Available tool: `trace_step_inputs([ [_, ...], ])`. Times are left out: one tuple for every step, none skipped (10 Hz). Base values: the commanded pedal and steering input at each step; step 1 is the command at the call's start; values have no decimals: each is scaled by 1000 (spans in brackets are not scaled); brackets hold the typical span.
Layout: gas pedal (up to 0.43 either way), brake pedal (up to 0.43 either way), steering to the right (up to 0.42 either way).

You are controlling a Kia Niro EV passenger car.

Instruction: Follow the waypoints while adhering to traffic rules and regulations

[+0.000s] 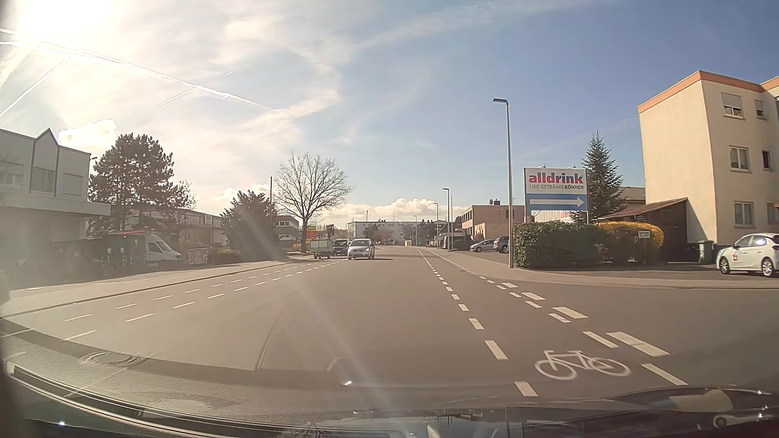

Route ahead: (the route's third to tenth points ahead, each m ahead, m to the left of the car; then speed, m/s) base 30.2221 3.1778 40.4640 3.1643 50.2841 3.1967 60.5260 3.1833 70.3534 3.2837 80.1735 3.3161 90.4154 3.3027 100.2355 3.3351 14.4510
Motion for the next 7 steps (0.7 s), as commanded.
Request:
trace_step_inputs([
  [169,0,-3],
  [169,0,-3],
  [169,0,-3],
  [169,0,-3],
  [169,0,-3],
  [169,0,-3],
  [169,0,-3],
])
